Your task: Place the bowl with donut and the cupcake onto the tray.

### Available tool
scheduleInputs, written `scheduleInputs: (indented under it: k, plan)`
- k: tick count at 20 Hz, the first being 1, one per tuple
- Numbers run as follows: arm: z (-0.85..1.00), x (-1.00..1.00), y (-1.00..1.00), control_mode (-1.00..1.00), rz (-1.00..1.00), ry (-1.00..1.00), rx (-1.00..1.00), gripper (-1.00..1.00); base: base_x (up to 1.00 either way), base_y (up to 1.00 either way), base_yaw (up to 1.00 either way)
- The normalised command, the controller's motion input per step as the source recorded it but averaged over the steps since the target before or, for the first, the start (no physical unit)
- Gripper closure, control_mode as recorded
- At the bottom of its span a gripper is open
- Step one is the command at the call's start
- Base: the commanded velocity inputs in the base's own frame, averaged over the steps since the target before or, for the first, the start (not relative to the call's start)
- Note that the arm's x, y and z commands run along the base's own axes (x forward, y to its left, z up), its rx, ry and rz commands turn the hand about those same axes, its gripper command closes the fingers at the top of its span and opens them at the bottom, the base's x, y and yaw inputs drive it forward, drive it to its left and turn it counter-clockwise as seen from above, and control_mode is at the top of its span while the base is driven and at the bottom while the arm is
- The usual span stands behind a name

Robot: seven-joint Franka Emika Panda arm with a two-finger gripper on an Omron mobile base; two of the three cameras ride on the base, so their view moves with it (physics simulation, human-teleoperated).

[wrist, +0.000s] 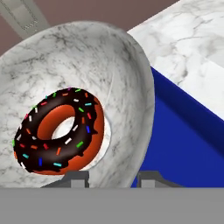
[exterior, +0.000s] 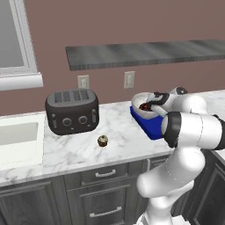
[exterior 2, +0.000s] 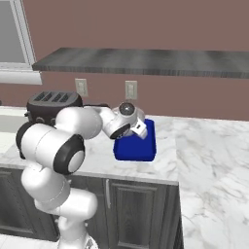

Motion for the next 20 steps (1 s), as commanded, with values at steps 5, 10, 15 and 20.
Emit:
scheduleInputs:
  k: [5,10,15,20]
  plan:
    - [-0.24,0.16,-0.23,-1.00,0.00,0.00,0.00,1.00,0.00,0.00,0.00]
    - [-0.19,0.19,-0.26,-1.00,0.00,-0.02,0.00,1.00,0.00,0.00,0.00]
    - [-0.08,0.04,-0.06,-1.00,0.00,0.00,0.00,-1.00,0.00,0.00,0.00]
    - [0.02,0.00,0.00,-1.00,0.00,0.00,0.00,-1.00,0.00,0.00,0.00]
